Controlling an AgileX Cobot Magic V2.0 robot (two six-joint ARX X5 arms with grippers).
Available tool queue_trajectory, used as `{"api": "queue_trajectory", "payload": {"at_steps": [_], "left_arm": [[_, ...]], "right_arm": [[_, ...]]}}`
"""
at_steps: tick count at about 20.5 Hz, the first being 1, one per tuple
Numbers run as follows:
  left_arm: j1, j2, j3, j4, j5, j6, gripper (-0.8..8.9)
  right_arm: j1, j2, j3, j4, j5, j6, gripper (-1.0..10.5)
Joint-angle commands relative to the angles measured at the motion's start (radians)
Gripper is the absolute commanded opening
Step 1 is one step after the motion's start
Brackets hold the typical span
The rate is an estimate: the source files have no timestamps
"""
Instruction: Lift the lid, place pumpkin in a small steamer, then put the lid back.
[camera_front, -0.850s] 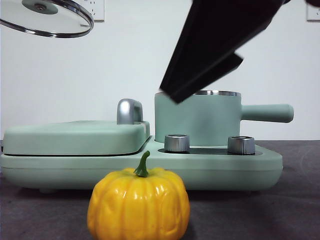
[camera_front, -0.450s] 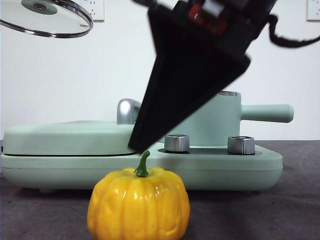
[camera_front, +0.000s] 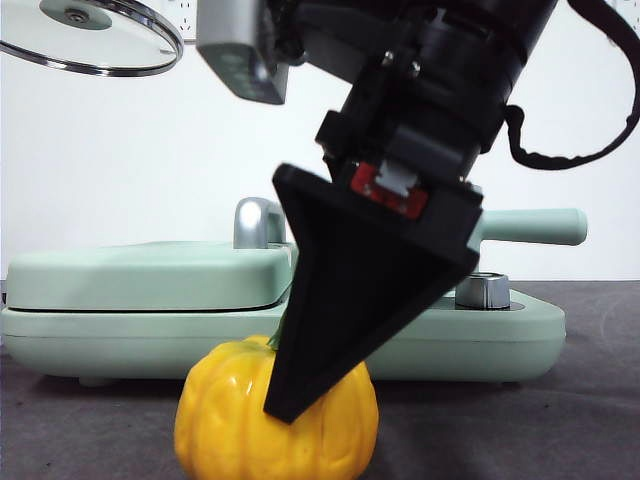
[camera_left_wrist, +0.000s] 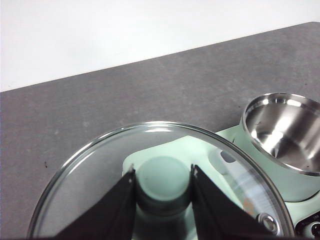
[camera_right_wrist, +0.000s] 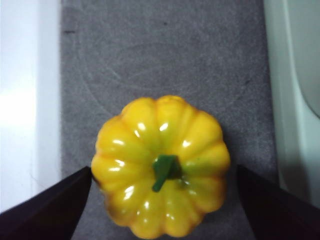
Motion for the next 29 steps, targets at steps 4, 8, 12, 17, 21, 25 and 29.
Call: {"api": "queue_trajectory", "payload": {"at_steps": [4, 8, 12, 17, 21, 25, 29], "left_arm": [[0.005, 0.0, 0.018, 0.03, -0.002, 0.0, 0.1], [0.005, 0.0, 0.018, 0.03, -0.002, 0.0, 0.1], [0.005, 0.0, 0.018, 0.03, -0.002, 0.0, 0.1], [0.005, 0.0, 0.018, 0.031, -0.002, 0.0, 0.1], [0.005, 0.0, 0.018, 0.038, -0.002, 0.0, 0.1], [0.005, 0.0, 0.018, 0.037, -0.002, 0.0, 0.1], [0.005, 0.0, 0.018, 0.037, -0.002, 0.0, 0.1]], "right_arm": [[0.015, 0.032, 0.016, 0.0, 0.0, 0.014, 4.3], [0.016, 0.031, 0.016, -0.032, -0.008, 0.08, 3.7], [0.015, 0.01, 0.017, -0.092, -0.01, 0.158, 3.7], [0.014, -0.066, 0.018, -0.178, -0.008, 0.241, 3.7], [0.005, -0.156, 0.018, -0.249, 0.026, 0.341, 3.6], [-0.012, -0.255, 0.022, -0.34, 0.103, 0.445, 3.6], [-0.045, -0.328, 0.07, -0.474, 0.158, 0.507, 3.5]]}}
